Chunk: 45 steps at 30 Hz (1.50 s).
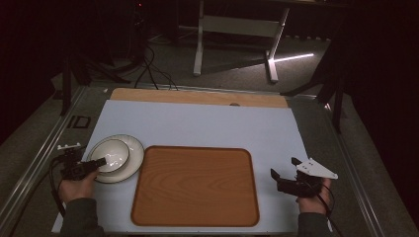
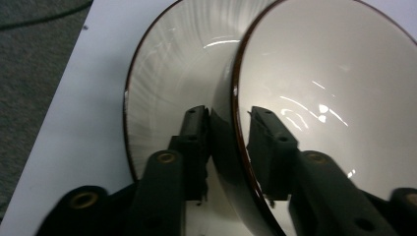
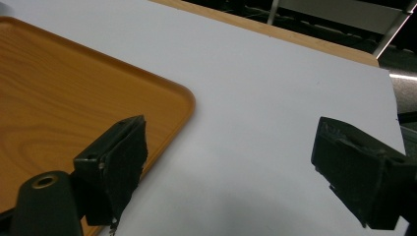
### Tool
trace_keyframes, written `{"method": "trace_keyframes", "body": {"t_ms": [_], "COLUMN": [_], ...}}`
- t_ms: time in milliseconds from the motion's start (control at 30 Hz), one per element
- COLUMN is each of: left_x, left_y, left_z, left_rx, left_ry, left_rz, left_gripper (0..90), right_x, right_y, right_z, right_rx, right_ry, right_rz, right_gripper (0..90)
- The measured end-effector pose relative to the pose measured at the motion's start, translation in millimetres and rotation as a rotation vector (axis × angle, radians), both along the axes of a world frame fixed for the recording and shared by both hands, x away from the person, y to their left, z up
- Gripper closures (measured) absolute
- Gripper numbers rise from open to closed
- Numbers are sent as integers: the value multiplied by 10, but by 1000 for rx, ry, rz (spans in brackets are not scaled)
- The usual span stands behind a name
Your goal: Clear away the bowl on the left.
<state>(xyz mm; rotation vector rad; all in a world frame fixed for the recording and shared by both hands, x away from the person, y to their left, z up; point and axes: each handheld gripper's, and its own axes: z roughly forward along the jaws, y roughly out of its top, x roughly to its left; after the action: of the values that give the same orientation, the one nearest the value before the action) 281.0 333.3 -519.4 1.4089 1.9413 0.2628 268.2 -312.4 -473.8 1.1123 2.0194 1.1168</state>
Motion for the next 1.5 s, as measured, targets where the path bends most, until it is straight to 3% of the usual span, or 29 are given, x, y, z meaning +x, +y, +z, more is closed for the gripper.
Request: {"method": "trace_keyframes", "body": {"t_ms": [33, 100, 200, 300, 533, 833, 1333, 1500], "left_x": [-13, -22, -25, -36, -51, -106, -166, -186], "left_y": [37, 46, 19, 34, 36, 59, 60, 39], "left_z": [-19, -13, 5, 4, 18, 73, 158, 210], "left_rx": [-46, -57, -42, -62, -56, -94, -143, -139], "left_ry": [-8, -18, -24, -32, -48, -109, -173, -192], "left_rz": [9, 9, 0, 6, 12, 27, 32, 24], "left_gripper": [771, 790, 803, 805, 805, 805, 804, 804], "right_x": [2, 2, 2, 1, -2, -3, -3, -4], "right_y": [6, 6, 4, 3, -5, -3, 5, 4], "right_z": [-2, -2, -2, 1, 9, 12, 12, 12], "right_rx": [-3, -3, -3, -1, -1, -2, -4, -5], "right_ry": [2, 1, 2, 1, -3, -4, -3, -3], "right_rz": [0, 2, 1, 3, 2, 3, 8, 8], "right_gripper": [133, 133, 132, 133, 133, 133, 133, 133]}}
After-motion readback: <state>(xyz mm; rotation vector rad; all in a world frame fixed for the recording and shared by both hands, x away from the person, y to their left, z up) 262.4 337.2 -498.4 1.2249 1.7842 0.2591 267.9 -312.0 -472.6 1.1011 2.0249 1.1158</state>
